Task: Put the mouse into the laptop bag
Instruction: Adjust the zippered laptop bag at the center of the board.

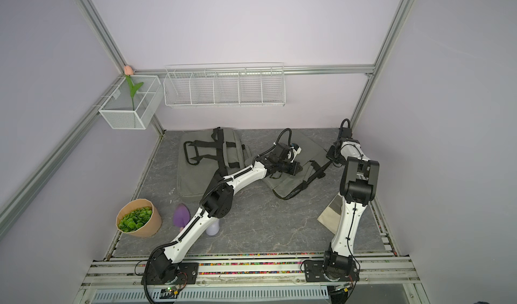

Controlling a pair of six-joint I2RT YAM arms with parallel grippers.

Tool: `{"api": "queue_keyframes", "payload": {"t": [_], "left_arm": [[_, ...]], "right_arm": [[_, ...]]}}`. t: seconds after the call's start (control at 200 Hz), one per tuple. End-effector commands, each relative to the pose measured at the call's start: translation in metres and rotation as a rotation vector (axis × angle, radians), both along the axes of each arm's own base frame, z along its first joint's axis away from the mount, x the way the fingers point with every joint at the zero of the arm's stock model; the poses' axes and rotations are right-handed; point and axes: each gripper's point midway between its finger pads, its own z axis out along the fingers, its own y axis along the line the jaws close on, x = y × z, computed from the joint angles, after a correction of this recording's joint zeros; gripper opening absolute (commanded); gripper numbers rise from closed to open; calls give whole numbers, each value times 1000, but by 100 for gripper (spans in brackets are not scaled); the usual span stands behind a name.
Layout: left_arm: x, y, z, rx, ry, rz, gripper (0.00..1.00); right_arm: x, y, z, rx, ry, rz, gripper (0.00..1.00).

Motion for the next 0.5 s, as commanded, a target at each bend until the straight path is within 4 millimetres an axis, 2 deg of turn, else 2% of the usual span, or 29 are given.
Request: {"api": "queue_keyframes", "payload": {"t": [0.0, 0.295, 0.495], "left_arm": [[-9, 20, -48, 110, 105, 24, 6], [-13, 19, -51, 103, 127, 15, 5], [-14, 19, -51, 98, 137, 11, 5]], "right_arm": [[-19, -4, -1, -32, 45, -12, 7], [-55, -2, 7, -79, 51, -35, 7], [-61, 10, 9, -68, 38, -17, 7]]}}
